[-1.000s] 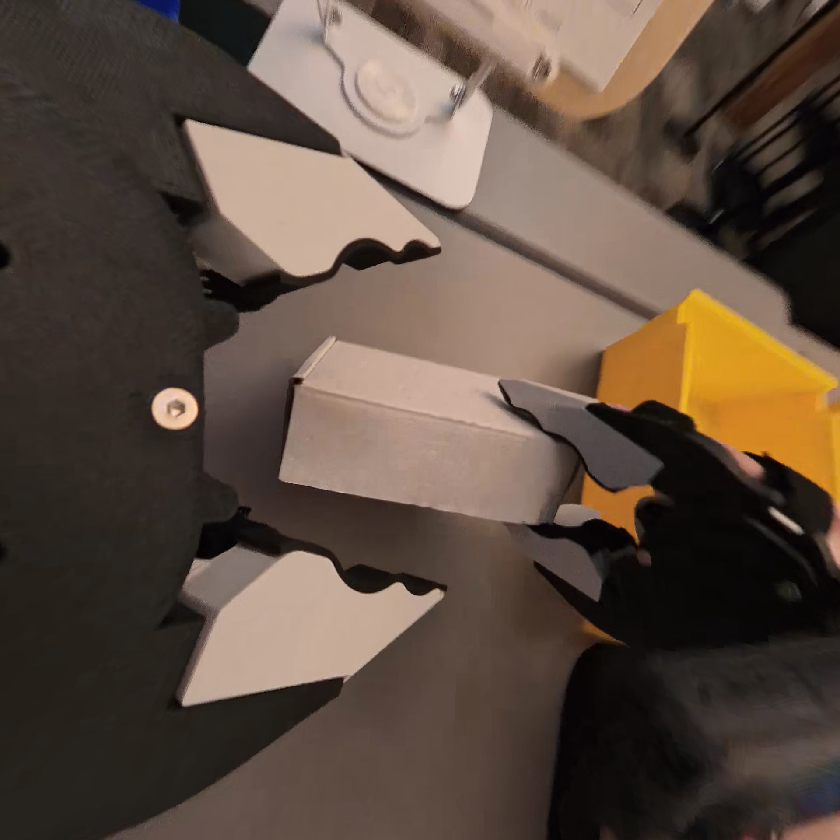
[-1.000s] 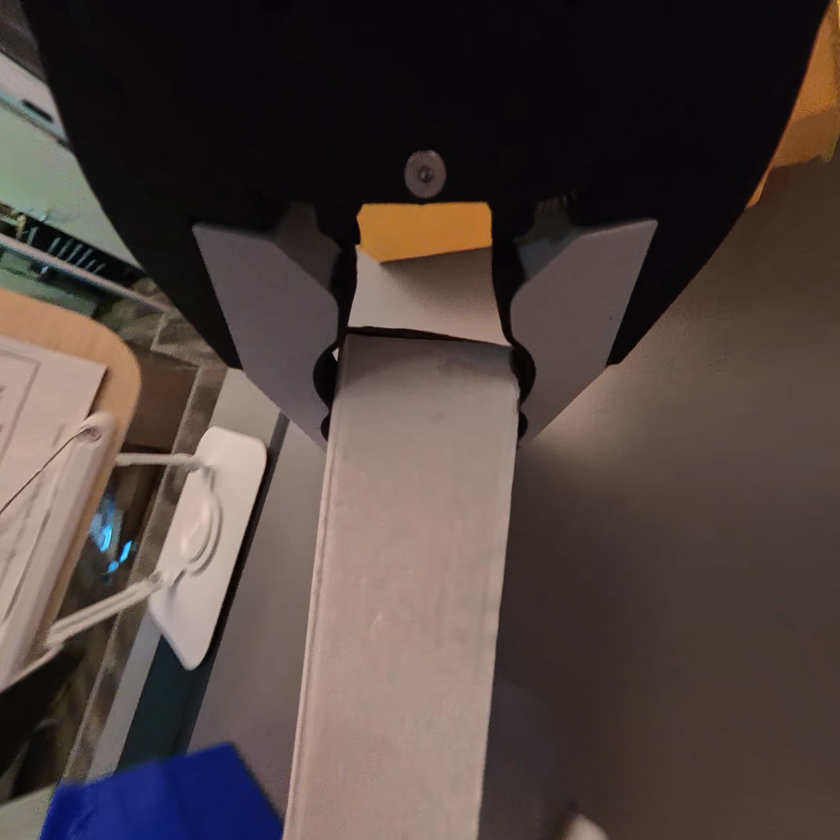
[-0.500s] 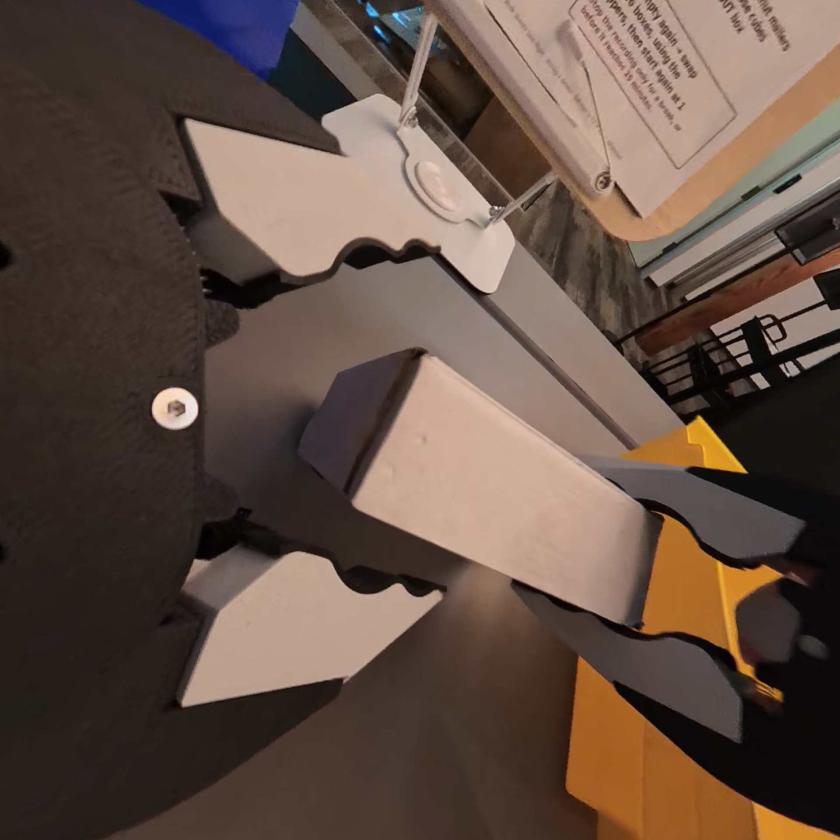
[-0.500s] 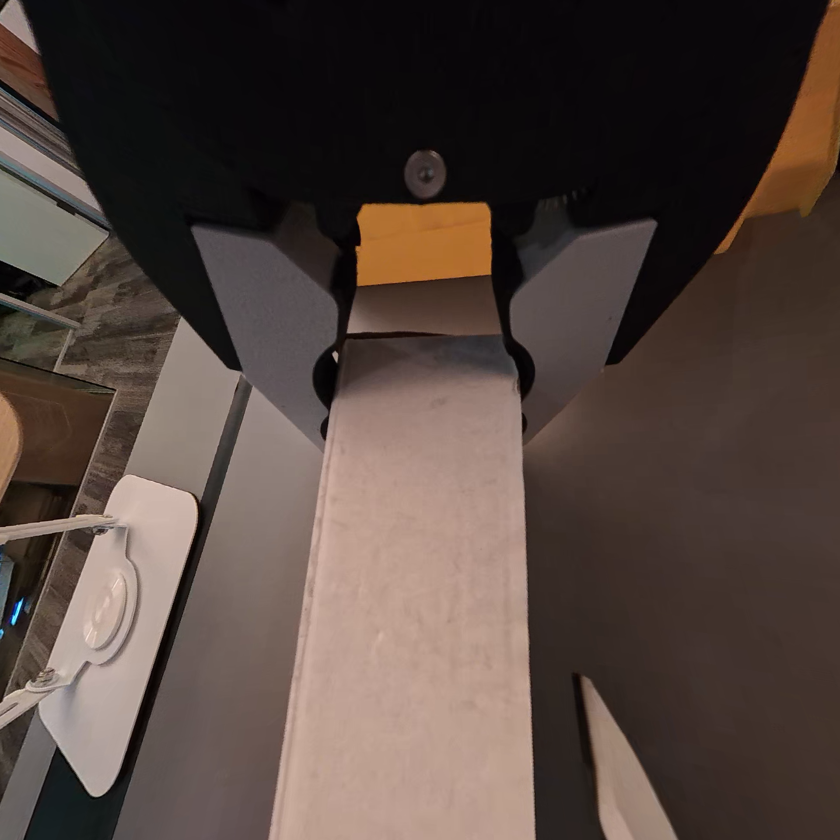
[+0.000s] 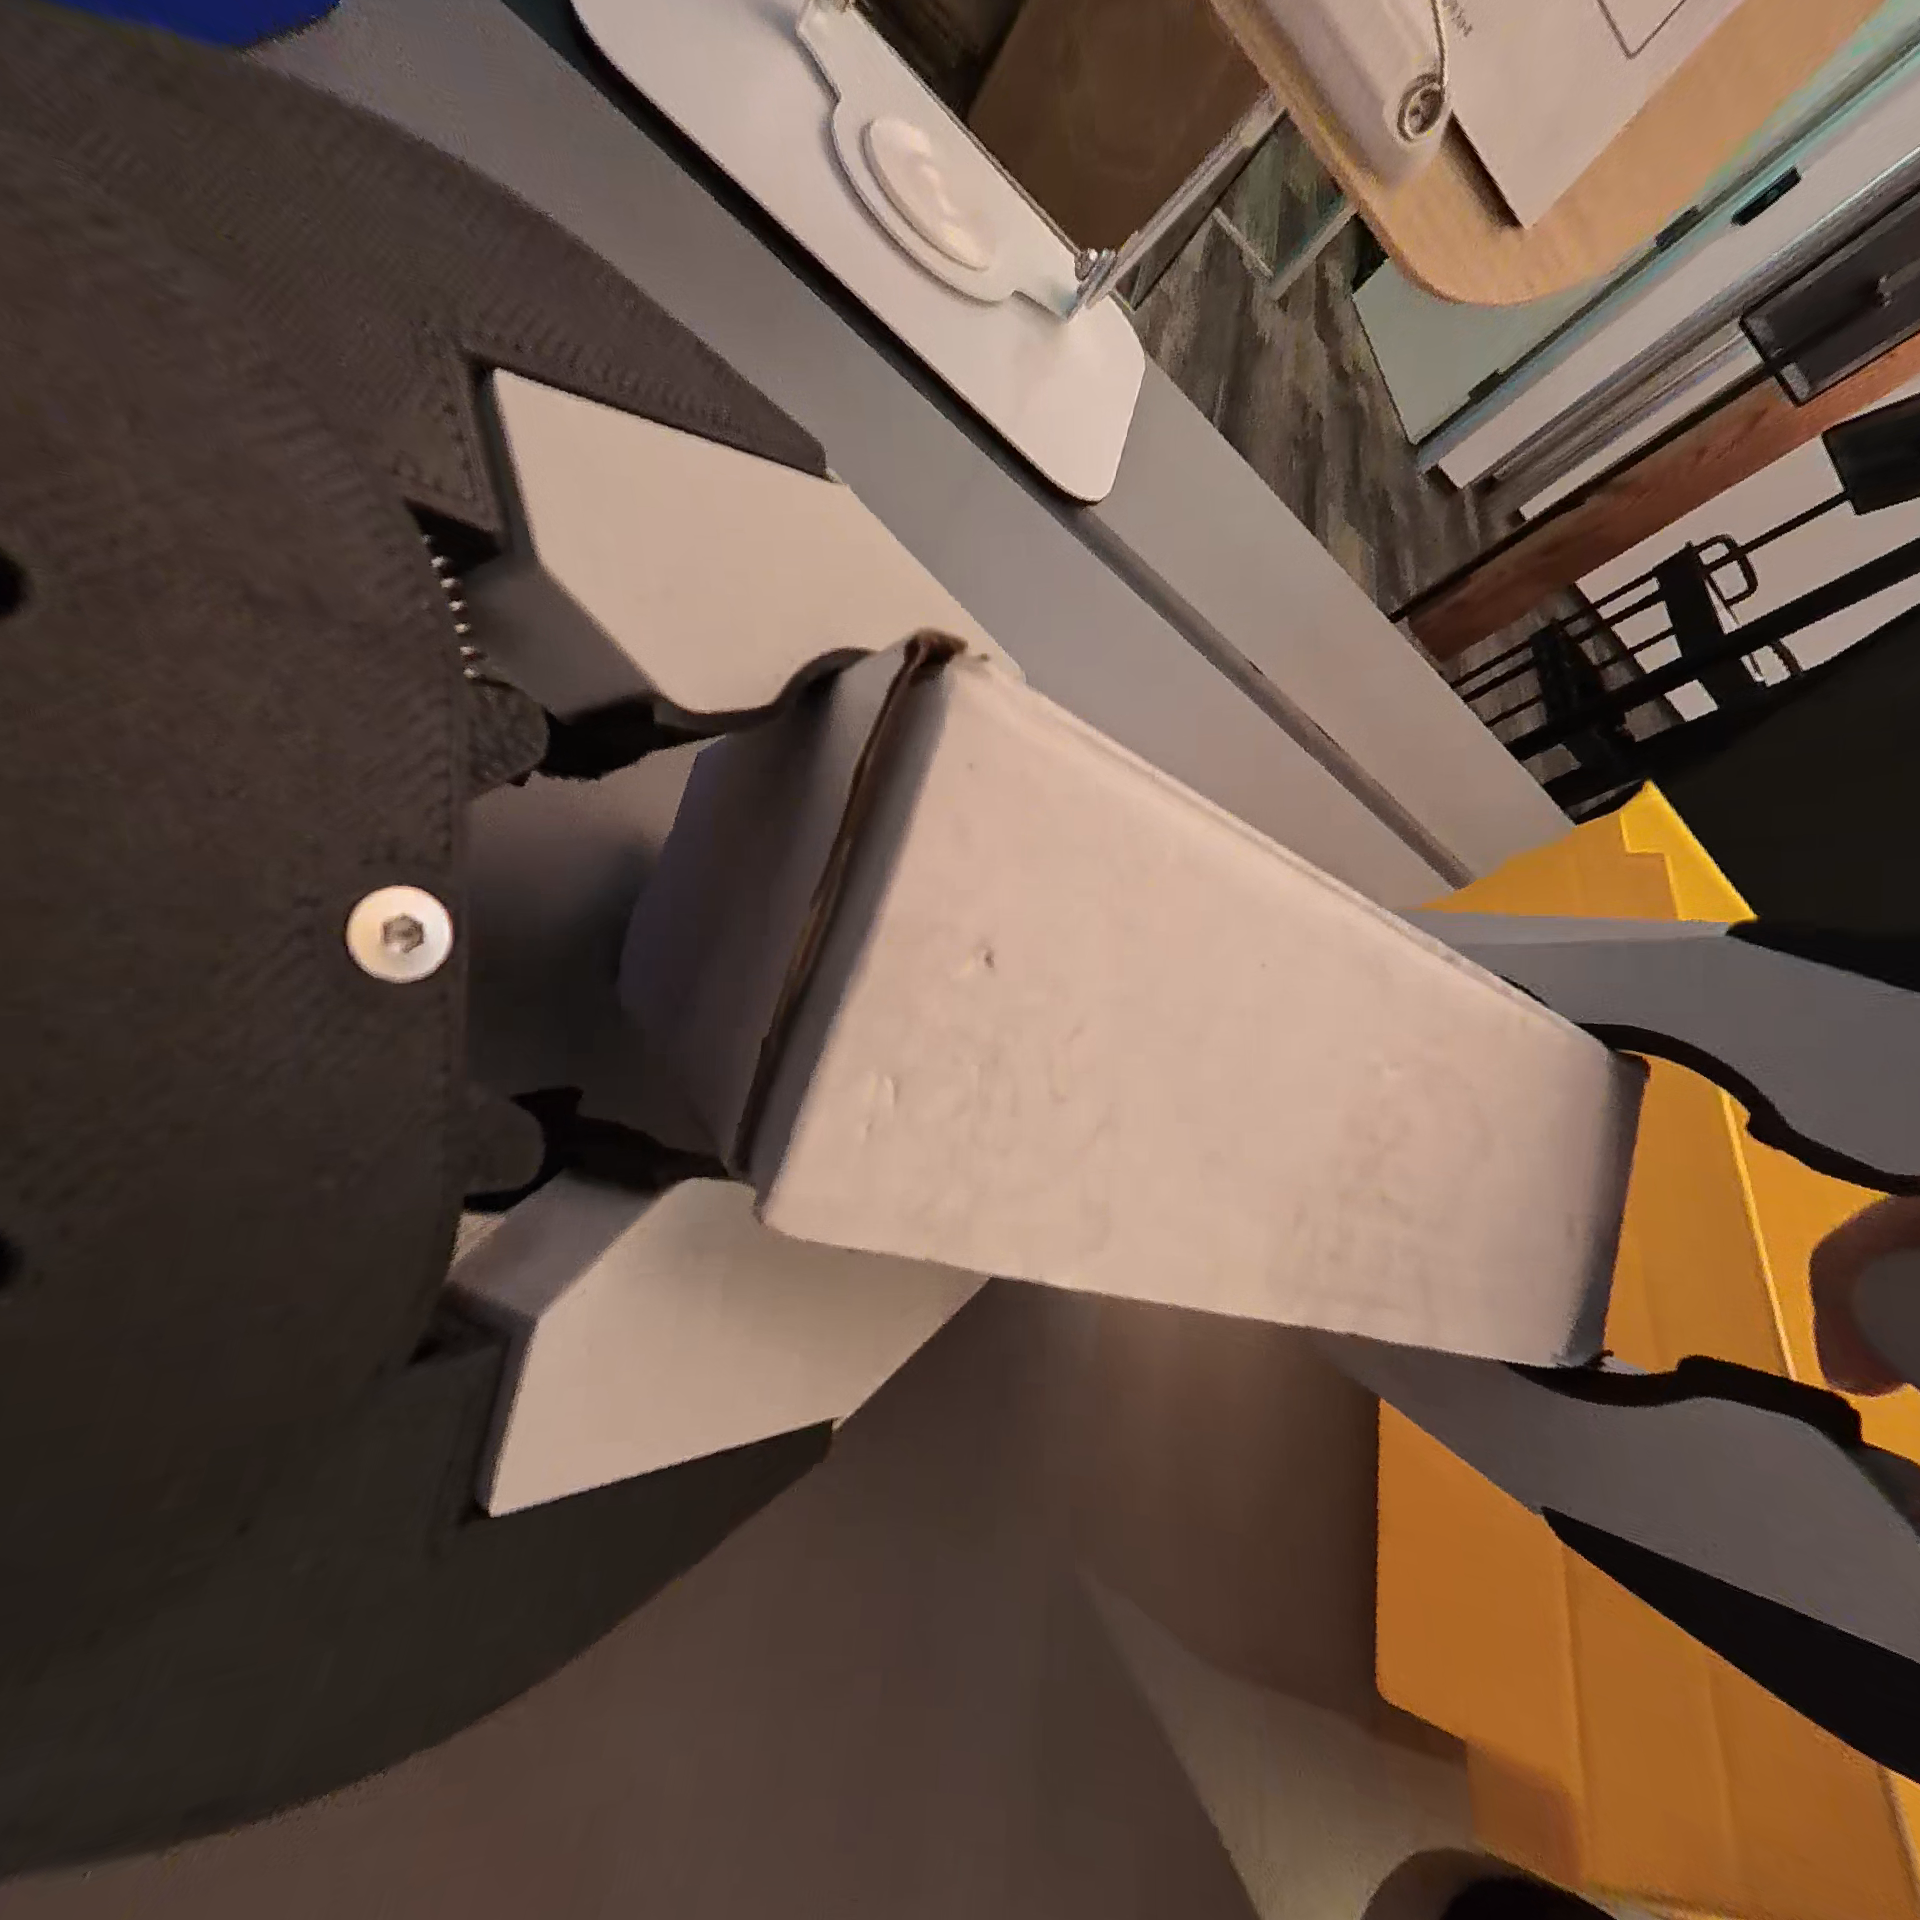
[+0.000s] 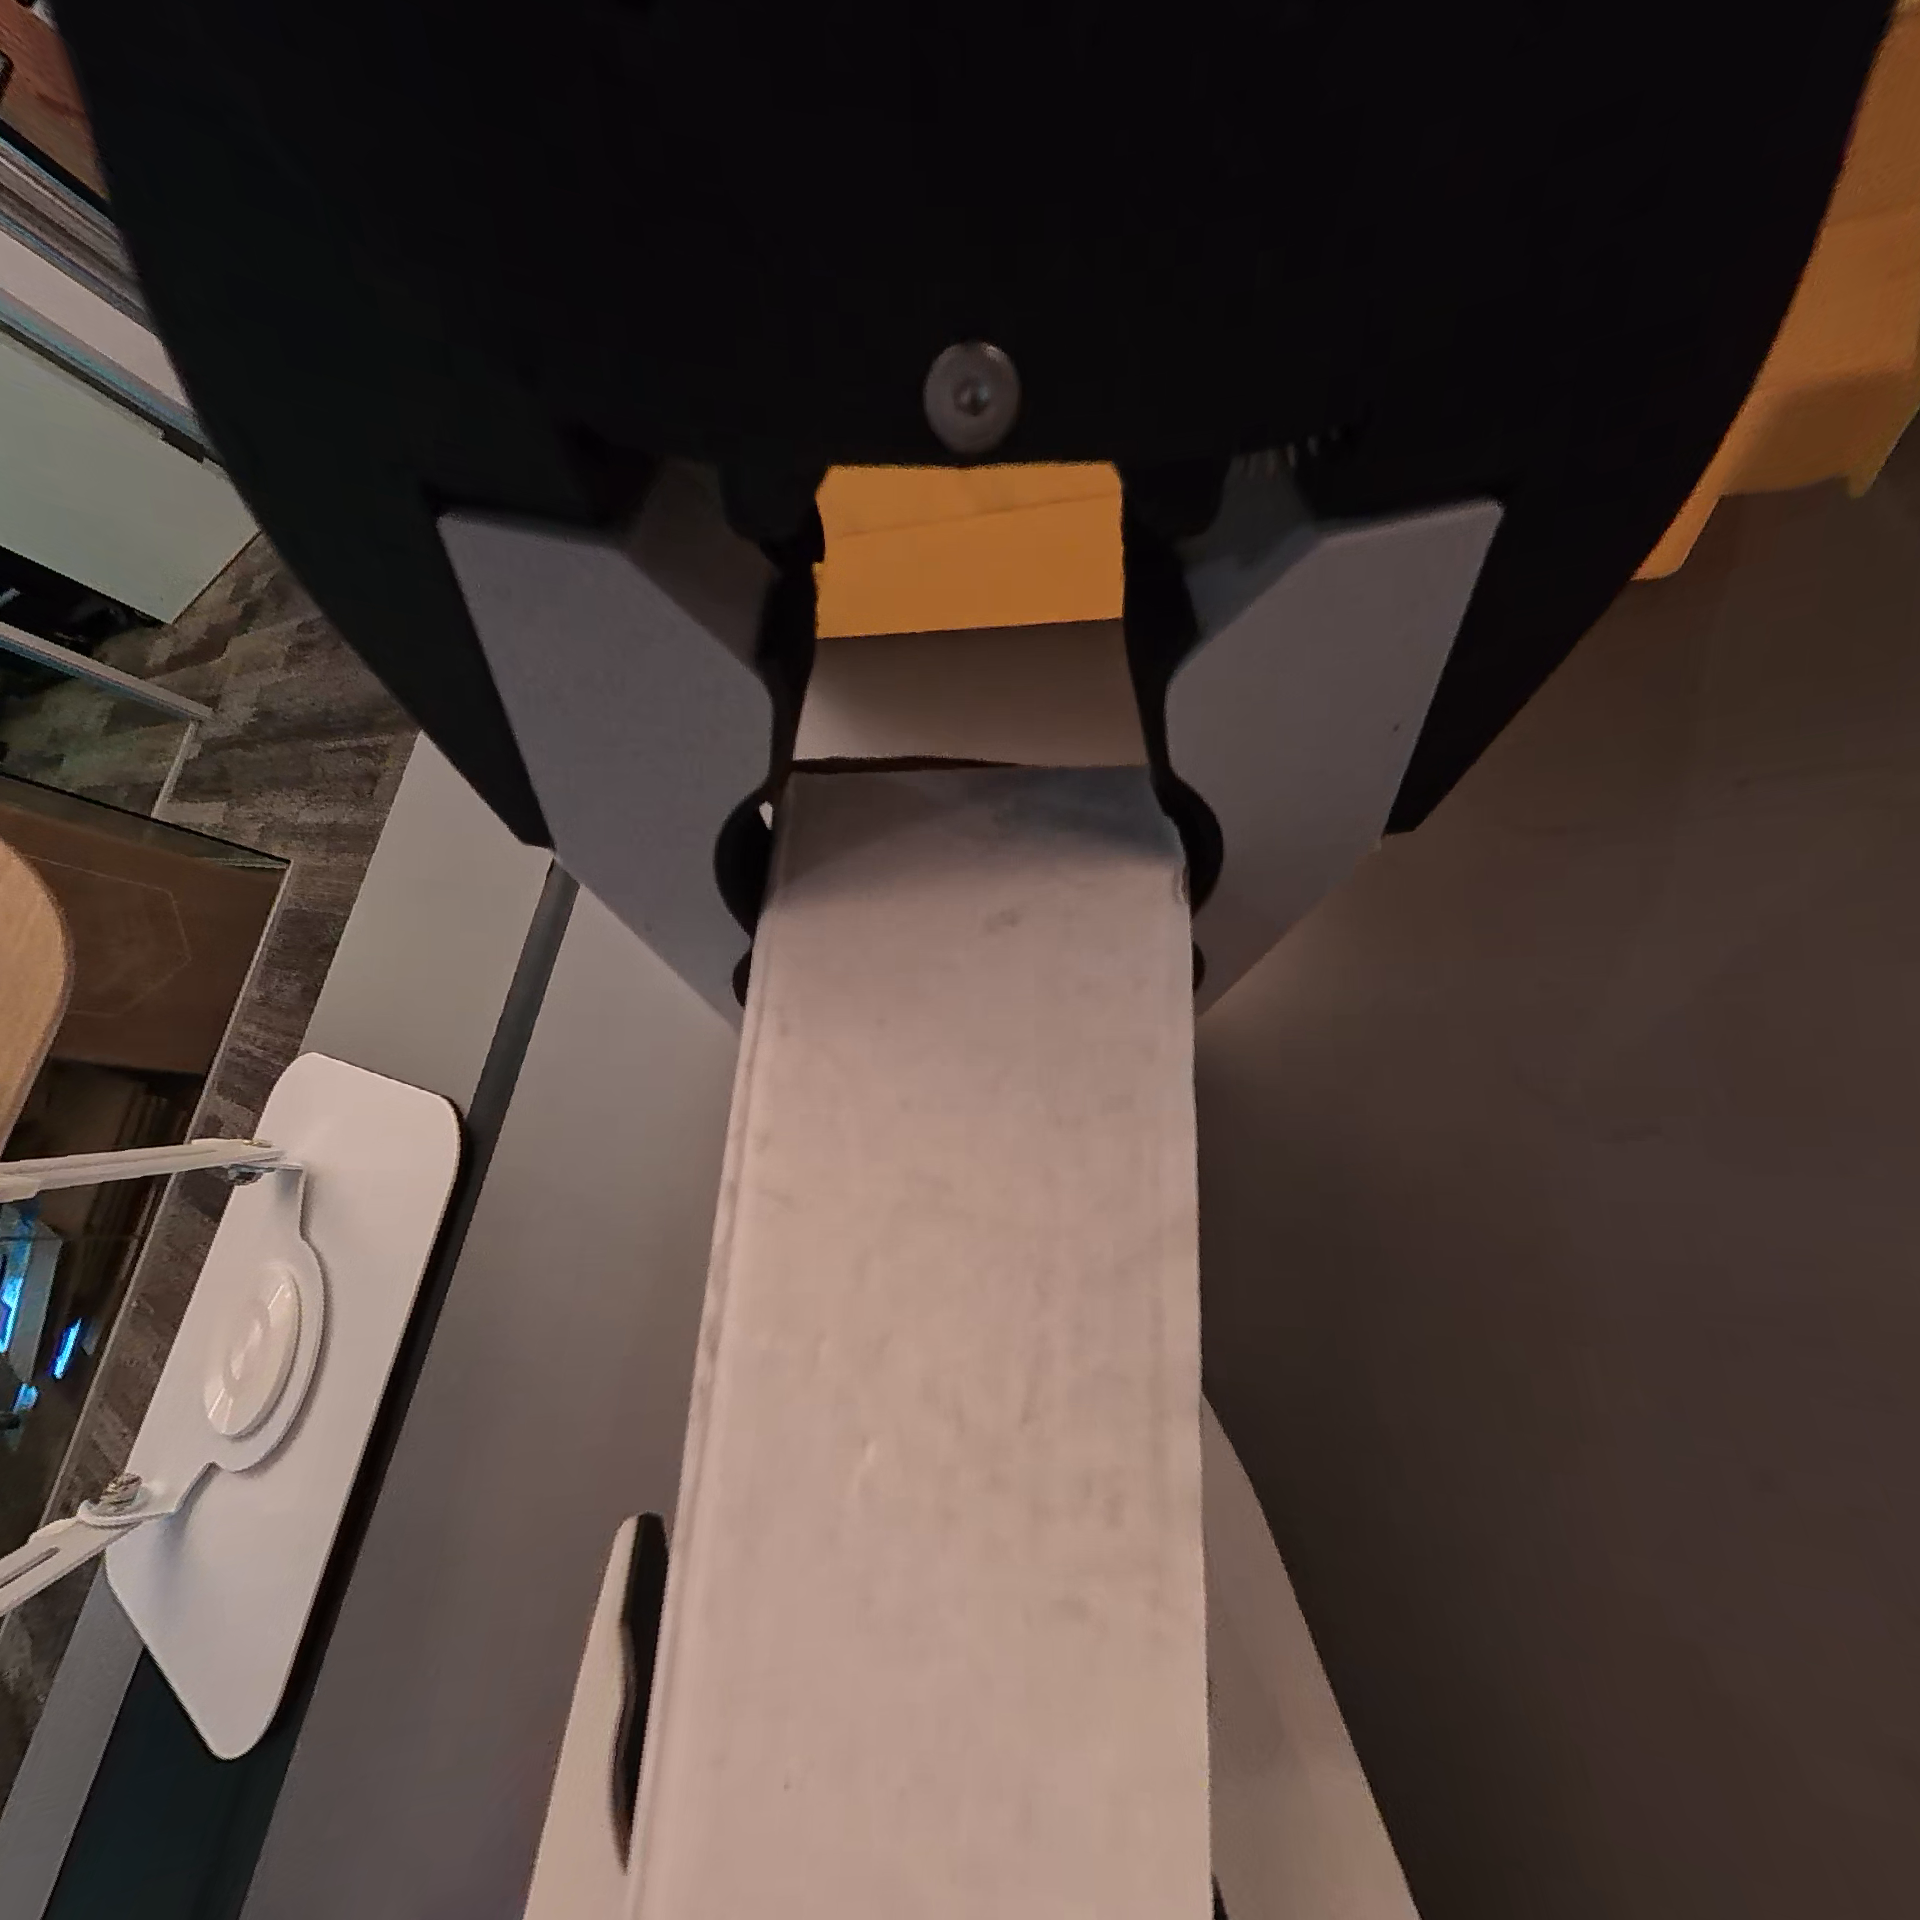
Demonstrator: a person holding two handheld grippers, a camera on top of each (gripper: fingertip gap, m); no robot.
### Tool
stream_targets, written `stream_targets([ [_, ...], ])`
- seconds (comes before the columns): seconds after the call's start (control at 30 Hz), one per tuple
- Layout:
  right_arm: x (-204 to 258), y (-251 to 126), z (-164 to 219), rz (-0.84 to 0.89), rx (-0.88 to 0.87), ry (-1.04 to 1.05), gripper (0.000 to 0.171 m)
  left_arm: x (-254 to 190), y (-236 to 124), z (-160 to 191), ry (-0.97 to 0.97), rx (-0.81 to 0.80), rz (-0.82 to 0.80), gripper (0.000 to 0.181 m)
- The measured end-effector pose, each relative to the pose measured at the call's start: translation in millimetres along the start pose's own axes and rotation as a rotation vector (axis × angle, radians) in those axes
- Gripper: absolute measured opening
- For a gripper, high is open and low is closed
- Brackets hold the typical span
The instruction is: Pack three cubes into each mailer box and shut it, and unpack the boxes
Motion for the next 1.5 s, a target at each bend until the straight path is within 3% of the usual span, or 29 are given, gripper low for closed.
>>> stream_targets([
  [0.73, -2.6, -2.3, -8.0, 0.032, -0.015, 0.048, 0.077, 2.3, 0.4, 2.2, -0.046, 0.051, 0.005, 0.092],
  [0.93, -0.3, -33.5, -66.1, 0.17, -0.307, -0.094, 0.073, 5.0, -1.0, 2.1, -0.064, 0.085, -0.027, 0.09],
  [1.0, 4.5, -29.8, -76.7, 0.173, -0.321, -0.154, 0.065, 5.6, -0.8, 2.2, -0.07, 0.084, -0.03, 0.09],
  [1.13, 10.6, -8.8, -78.0, 0.112, -0.254, -0.193, 0.025, 6.7, -1.5, 2.6, -0.077, 0.091, -0.039, 0.09],
  [1.5, 9.9, -12.5, -82.5, 0.116, -0.249, -0.185, 0.015, 7.6, -2.7, 3.7, -0.042, 0.113, -0.074, 0.088],
])
Point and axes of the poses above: each gripper's, where its closed fingertips meet, y out along the fingers, z out of its underside, x = y × z across the jaws, the point moved 10 cm from there along -y, back along the fingers, and after that the axes turned 13 degrees about -x, right-handed, at the moved point
